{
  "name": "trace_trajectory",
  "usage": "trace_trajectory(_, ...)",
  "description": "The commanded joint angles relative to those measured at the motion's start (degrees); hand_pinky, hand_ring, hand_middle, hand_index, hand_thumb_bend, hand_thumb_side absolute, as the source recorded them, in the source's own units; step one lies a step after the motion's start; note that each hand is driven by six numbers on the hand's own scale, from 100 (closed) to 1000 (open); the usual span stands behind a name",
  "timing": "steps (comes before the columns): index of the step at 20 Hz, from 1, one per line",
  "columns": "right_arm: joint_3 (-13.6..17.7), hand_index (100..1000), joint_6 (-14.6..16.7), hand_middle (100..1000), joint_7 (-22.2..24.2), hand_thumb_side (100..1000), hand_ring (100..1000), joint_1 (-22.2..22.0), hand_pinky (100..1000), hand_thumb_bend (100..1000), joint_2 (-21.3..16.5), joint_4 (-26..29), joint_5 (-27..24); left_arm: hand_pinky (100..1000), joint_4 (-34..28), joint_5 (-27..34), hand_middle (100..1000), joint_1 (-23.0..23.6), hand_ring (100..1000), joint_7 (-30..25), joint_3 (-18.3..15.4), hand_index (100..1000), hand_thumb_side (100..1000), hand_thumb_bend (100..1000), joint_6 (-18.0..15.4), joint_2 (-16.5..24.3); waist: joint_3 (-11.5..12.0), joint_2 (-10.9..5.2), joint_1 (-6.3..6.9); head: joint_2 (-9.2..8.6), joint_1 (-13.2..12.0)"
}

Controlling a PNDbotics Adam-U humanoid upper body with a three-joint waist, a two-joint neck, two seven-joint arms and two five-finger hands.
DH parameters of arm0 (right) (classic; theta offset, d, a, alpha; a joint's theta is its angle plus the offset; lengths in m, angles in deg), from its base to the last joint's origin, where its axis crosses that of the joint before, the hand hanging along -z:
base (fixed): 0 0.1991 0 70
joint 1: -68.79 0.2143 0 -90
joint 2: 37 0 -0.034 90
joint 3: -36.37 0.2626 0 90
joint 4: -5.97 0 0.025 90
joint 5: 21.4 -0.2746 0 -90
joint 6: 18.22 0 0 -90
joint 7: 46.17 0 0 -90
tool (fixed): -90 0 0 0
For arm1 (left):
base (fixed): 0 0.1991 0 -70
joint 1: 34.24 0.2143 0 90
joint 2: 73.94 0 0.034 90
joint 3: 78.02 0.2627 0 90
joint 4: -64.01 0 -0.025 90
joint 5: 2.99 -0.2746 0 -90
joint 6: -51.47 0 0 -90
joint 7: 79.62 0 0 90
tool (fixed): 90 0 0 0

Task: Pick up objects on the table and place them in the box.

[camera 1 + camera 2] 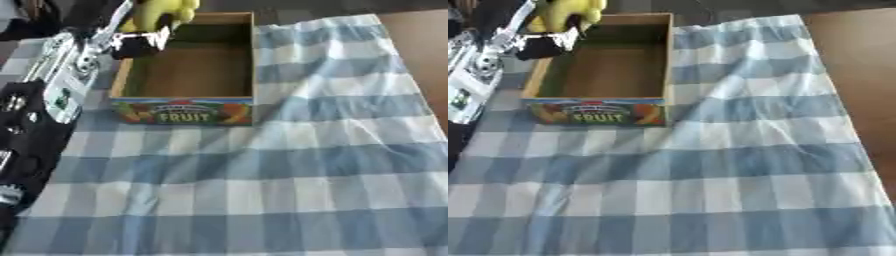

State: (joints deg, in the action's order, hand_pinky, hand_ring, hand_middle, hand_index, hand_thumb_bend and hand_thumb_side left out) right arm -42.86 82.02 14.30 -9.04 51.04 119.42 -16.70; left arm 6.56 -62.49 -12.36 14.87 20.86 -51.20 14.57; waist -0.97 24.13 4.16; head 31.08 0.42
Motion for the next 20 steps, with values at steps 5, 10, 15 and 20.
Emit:
trace_trajectory(5, -0.2, 727, 0.4, 446, 0.6, 426, 546, 0.9, 719, 100, -1.1, 1.1, -0.8, 566, 2.7, -7.7, 520, -1.6, 666, -0.9, -0.7, 555, 311, 100, -0.9, -0.7, -0.9, -0.84, -0.01, -0.69, -1.3)
trace_trajectory(10, -0.3, 727, 0.4, 445, 0.8, 426, 546, 0.9, 720, 100, -1.0, 1.1, -0.9, 605, 4.1, -15.4, 561, -1.7, 710, -0.4, -1.2, 685, 298, 100, 0.3, -0.9, -1.4, -0.66, 0.26, -0.7, -1.7)
trace_trajectory(15, -0.4, 727, 0.1, 444, 1.1, 427, 546, 0.9, 721, 100, -0.9, 1.1, -0.8, 675, 4.0, -21.9, 650, -2.1, 775, -1.3, -1.0, 836, 284, 100, -0.2, -0.6, -1.6, -0.55, 0.6, -0.69, -1.8)
trace_trajectory(20, -0.5, 727, -0.3, 443, 1.2, 427, 546, 0.7, 721, 100, -0.6, 1.1, -0.7, 751, 3.1, -27.1, 758, -2.5, 833, -4.7, -1.2, 985, 509, 269, -1.3, -0.3, -1.6, -0.59, 0.81, -0.27, -1.5)
